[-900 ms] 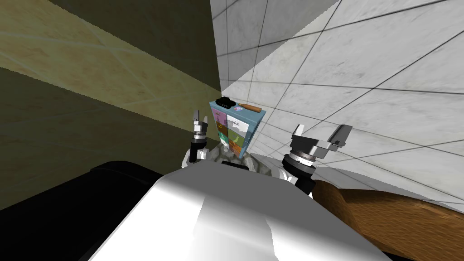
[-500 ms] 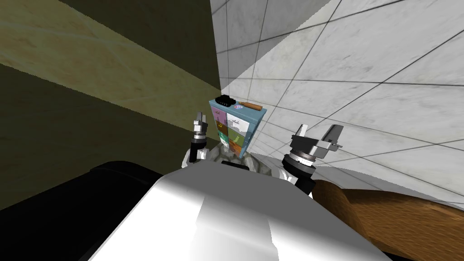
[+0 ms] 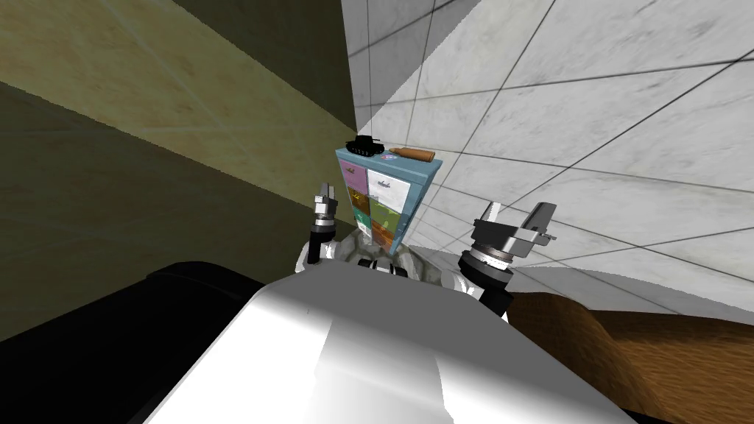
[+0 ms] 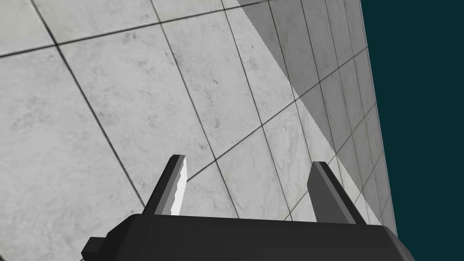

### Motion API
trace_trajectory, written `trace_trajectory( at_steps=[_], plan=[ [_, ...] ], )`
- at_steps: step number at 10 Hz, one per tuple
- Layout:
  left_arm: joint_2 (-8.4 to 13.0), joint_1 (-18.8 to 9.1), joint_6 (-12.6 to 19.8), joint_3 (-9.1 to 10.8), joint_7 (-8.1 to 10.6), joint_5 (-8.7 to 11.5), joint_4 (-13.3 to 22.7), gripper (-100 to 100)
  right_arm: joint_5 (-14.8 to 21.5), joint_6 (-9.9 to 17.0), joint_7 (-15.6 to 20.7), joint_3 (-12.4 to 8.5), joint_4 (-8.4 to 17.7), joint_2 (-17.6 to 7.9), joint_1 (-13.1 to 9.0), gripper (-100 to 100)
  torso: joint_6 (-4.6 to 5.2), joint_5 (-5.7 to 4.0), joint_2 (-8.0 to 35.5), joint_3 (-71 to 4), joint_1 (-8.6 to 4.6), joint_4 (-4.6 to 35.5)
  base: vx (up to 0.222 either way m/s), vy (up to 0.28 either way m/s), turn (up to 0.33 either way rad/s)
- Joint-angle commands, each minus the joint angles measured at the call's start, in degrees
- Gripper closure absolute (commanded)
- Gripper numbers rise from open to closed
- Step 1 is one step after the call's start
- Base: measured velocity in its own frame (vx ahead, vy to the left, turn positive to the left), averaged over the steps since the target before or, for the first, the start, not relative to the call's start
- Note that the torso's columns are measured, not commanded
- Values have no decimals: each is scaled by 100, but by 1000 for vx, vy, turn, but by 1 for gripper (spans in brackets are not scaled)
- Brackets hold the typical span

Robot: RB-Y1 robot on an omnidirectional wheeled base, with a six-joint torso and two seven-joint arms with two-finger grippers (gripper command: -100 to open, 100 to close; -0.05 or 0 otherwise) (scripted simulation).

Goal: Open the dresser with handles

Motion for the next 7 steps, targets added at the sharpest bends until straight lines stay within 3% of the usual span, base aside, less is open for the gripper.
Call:
trace_trajectory(
  at_steps=[1, 3, 7],
  plan=[
    [207, -26, 2, -25, -8, -12, 98, -100, 0, 0, 0, 0, 0, 0, 0, 0, 0, 0, 423, -846, 0, 423, 9, -4, -36],
    [441, -88, 8, -84, -27, -39, 327, -100, 0, 1, 0, 0, 3, 0, 1, 0, 0, 0, 668, -1353, 0, 668, 8, -9, -49],
    [611, -205, 19, -195, -62, -91, 763, -100, 0, 1, 0, 0, 3, 0, 1, 0, -1, 0, 690, -1384, 0, 691, 15, -12, -57]
  ],
)
